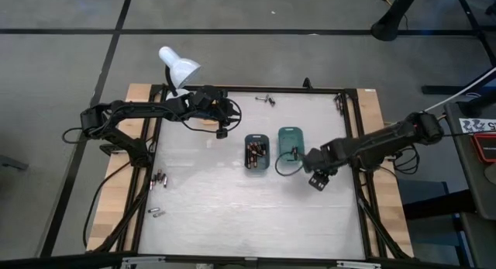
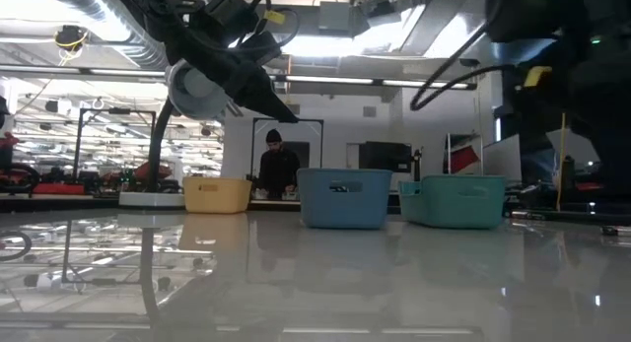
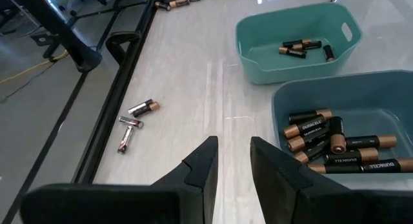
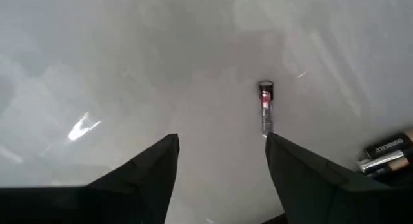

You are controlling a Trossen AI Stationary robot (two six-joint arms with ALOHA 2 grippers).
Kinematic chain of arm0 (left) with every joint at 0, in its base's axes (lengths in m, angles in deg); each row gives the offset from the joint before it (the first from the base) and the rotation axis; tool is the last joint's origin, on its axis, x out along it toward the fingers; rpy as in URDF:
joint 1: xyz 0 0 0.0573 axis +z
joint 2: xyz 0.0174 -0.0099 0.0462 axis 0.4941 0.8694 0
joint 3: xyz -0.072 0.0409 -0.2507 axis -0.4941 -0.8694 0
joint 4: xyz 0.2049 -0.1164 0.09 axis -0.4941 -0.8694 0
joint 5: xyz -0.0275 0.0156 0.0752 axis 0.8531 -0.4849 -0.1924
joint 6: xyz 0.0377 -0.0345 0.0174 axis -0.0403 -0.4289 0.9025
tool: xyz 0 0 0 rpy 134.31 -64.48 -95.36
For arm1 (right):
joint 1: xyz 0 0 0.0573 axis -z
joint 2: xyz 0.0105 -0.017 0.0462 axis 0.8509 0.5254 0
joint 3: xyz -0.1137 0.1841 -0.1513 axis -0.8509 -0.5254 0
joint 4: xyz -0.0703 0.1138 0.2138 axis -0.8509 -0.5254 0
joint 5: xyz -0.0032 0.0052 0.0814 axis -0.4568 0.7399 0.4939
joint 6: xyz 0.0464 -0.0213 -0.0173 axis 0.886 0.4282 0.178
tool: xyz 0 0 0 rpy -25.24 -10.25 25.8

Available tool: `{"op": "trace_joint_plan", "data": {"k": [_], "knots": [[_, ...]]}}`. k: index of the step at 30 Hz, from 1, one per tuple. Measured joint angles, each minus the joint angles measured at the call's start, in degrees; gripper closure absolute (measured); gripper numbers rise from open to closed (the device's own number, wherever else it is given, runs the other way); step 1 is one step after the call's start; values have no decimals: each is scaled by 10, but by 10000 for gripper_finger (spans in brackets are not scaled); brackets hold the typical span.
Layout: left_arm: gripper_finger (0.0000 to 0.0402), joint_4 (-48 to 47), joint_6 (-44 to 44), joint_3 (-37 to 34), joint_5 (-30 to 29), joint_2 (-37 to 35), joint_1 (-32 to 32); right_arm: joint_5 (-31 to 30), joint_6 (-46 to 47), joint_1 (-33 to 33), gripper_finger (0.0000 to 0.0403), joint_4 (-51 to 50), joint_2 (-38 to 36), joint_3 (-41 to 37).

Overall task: Sort batteries
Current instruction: Put the silver battery into the yellow bin

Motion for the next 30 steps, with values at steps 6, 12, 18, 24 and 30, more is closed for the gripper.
{"op": "trace_joint_plan", "data": {"k": [6, 12, 18, 24, 30], "knots": [[320, 0, -17, 0, 0, 0, -4, -48, 35, -37, 167, 8, 2, -31], [320, -1, -22, 0, 0, 0, -17, -47, 26, -36, 195, 61, 3, -83], [320, -1, -20, 0, 0, 0, -23, -49, 23, -36, 242, 117, 2, -129], [320, 8, -20, 0, 0, 0, -22, -59, 23, -36, 277, 141, 0, -154], [320, 21, -22, 0, 0, 0, -22, -66, 23, -36, 335, 142, 1, -156]]}}
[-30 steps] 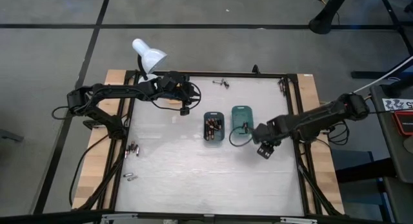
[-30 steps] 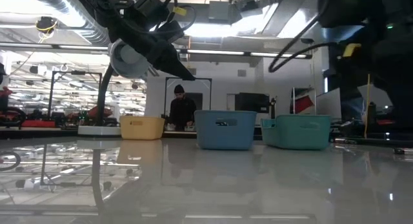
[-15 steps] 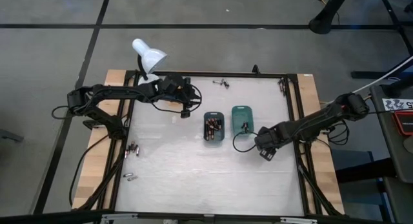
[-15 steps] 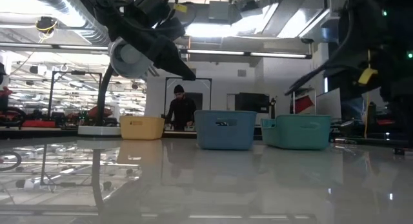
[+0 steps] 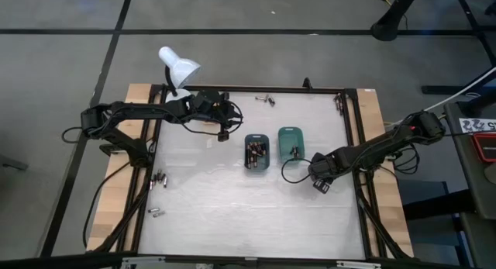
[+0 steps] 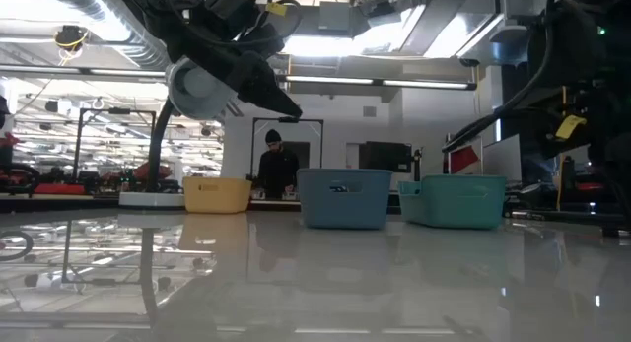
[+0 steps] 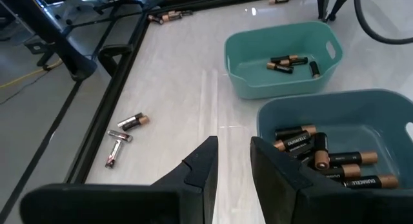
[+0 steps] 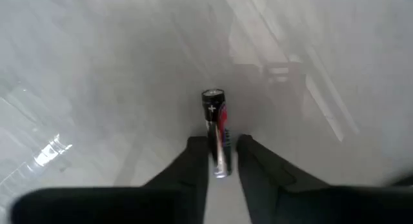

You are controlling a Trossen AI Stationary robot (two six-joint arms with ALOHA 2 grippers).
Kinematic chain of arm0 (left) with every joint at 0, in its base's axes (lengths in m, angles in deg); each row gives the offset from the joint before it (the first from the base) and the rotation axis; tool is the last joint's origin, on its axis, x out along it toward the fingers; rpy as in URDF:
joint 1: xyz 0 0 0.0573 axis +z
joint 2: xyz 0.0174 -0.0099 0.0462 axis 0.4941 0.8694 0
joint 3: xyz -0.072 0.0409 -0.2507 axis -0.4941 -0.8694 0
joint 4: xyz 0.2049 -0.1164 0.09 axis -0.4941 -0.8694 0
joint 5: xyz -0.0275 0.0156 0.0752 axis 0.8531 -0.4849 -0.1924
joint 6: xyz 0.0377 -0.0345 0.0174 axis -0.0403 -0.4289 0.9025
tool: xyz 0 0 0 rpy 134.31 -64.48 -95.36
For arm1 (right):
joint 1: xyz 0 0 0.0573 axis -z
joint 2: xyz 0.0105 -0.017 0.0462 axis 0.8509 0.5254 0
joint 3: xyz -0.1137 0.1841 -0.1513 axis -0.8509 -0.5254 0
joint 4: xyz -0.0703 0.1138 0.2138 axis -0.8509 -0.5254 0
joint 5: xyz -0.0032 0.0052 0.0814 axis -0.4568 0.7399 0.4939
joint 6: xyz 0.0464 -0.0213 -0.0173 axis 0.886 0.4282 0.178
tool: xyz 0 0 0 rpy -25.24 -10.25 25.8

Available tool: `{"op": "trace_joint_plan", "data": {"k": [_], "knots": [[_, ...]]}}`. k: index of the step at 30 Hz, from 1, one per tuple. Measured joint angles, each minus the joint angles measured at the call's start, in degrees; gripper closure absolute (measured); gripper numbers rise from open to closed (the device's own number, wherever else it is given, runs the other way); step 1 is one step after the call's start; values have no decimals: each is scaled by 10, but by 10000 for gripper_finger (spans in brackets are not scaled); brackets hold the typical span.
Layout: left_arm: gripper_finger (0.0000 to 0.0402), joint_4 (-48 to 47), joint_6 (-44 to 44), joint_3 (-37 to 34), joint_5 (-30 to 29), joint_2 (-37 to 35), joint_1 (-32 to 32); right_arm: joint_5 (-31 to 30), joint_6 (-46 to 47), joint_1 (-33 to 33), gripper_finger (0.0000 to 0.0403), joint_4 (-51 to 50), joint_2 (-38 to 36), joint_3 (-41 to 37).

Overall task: Sort batteries
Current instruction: Put the silver battery into the yellow bin

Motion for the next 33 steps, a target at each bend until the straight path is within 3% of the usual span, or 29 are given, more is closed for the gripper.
{"op": "trace_joint_plan", "data": {"k": [4, 19, 25, 28, 33], "knots": [[320, 11, 0, 0, 0, 0, 0, 7, 0, 0, 383, -1, -1, 0], [320, 9, 5, 0, 0, 0, 0, 30, -16, 0, 385, -53, -96, 108], [320, 14, 6, 0, 6, 0, 0, -11, -51, 0, 384, -45, -129, 155], [320, 30, 4, 0, 54, 0, -1, -40, -98, 0, 385, -12, -135, 168], [320, 120, -28, 0, 224, 9, -2, -100, -218, 4, 382, 88, -135, 173]]}}
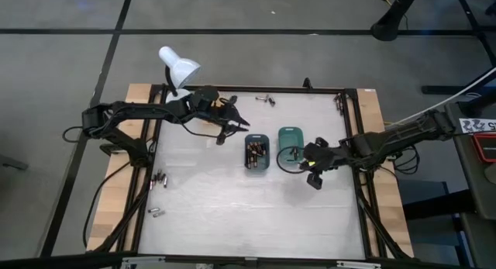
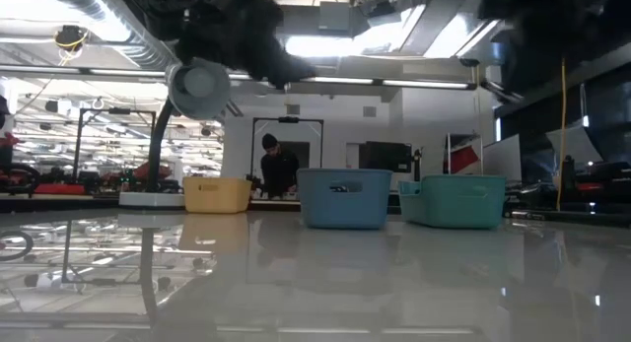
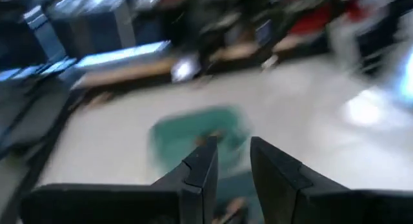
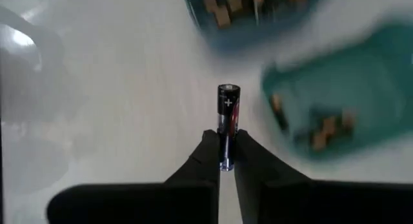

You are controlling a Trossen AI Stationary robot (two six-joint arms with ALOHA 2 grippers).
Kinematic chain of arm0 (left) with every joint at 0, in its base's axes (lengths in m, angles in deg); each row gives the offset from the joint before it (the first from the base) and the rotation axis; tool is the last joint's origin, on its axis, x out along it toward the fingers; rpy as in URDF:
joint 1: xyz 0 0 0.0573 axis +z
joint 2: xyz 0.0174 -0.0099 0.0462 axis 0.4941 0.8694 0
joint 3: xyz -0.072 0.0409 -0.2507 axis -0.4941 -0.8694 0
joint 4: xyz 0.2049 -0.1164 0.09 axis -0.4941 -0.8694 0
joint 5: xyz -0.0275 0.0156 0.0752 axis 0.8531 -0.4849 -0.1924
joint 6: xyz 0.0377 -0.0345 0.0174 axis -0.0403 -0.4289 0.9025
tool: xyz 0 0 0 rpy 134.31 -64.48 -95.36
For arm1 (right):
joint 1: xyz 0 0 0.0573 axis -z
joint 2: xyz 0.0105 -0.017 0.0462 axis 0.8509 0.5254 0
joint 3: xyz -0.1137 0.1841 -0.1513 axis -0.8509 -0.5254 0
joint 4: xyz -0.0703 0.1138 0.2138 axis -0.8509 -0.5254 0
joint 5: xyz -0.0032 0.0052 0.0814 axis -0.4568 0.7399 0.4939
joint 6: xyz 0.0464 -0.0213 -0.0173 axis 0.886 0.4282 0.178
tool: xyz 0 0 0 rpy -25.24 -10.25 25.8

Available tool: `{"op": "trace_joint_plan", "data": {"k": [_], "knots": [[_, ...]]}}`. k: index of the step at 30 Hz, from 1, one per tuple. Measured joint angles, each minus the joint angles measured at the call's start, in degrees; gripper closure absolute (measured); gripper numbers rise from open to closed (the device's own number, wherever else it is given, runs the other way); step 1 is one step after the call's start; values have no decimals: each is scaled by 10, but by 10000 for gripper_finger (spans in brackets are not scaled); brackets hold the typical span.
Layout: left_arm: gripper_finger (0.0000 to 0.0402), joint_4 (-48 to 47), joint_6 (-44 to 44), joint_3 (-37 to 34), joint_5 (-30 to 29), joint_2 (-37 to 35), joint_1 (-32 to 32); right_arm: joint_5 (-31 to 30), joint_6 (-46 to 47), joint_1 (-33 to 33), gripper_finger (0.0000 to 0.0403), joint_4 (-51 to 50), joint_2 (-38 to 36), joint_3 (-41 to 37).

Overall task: Sort batteries
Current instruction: Put the silver battery into the yellow bin

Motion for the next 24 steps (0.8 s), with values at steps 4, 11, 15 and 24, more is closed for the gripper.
{"op": "trace_joint_plan", "data": {"k": [4, 11, 15, 24], "knots": [[320, 118, -61, 0, 89, 31, -9, -11, -109, 28, 382, 94, 3, 0], [320, 269, -129, 0, 111, 102, -43, 62, -279, 98, 382, 226, 14, 0], [320, 368, -165, 0, 122, 133, -52, 116, -338, 135, 382, 282, 31, 0], [296, 465, -177, 0, 117, 176, -52, 180, -408, 191, 380, 387, 81, 0]]}}
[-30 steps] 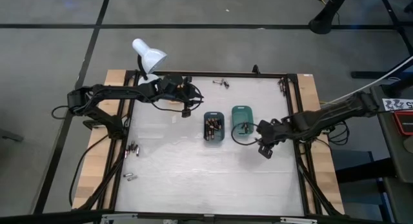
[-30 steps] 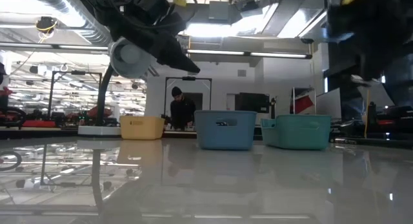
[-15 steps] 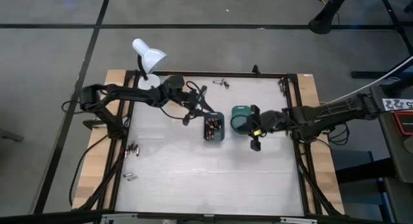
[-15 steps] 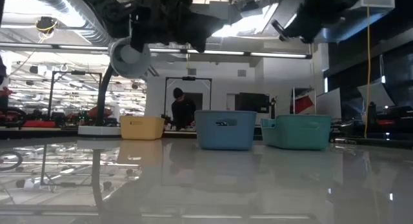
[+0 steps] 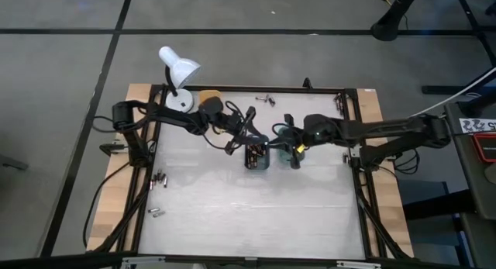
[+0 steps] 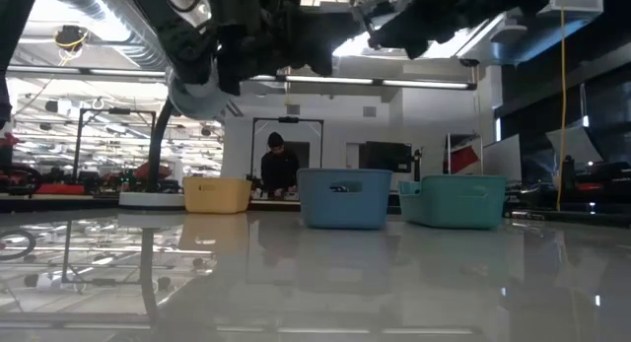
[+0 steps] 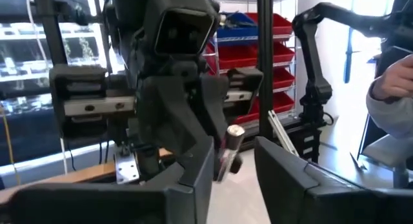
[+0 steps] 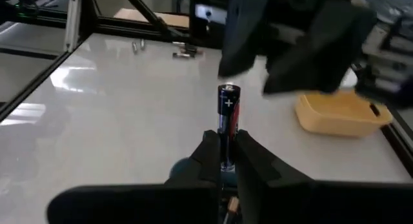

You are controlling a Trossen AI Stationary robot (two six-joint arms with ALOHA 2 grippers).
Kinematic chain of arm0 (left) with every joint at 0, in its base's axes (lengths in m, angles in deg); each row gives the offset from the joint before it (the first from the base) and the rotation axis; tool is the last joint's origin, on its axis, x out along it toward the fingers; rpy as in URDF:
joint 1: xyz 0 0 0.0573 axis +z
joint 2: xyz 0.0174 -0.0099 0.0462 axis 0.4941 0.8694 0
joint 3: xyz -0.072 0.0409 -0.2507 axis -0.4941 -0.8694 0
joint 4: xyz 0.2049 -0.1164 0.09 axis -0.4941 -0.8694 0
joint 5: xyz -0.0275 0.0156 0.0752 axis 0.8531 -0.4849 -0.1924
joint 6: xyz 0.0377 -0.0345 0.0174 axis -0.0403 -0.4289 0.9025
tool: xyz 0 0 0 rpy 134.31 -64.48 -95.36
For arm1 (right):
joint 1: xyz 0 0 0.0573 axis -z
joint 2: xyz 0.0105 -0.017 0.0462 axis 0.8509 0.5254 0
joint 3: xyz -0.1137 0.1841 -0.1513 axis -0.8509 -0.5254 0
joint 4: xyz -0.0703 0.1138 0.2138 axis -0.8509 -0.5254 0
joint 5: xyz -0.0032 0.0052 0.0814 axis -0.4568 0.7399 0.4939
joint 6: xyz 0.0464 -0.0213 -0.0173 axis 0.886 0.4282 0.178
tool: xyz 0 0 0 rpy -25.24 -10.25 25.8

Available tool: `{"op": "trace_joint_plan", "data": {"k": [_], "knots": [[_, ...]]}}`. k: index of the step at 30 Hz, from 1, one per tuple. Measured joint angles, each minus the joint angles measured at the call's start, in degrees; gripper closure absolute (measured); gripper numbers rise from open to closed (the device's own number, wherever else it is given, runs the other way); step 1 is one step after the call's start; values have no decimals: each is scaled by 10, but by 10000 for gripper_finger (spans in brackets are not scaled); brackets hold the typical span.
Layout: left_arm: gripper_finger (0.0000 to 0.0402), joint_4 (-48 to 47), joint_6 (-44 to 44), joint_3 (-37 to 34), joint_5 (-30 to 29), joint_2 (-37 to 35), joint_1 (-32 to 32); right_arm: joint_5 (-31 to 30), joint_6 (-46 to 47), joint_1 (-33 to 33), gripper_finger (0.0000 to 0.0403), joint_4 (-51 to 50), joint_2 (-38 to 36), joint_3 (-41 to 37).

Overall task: Sort batteries
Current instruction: Put the silver battery into the yellow bin

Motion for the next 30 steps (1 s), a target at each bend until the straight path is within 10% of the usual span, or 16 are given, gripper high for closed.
{"op": "trace_joint_plan", "data": {"k": [13, 30], "knots": [[177, 7, 36, 2, -68, 9, -16, 45, -20, 28, 380, 32, 7, 0], [222, 5, 108, 11, -104, 9, -42, 1, -14, 28, 378, 44, 9, 0]]}}
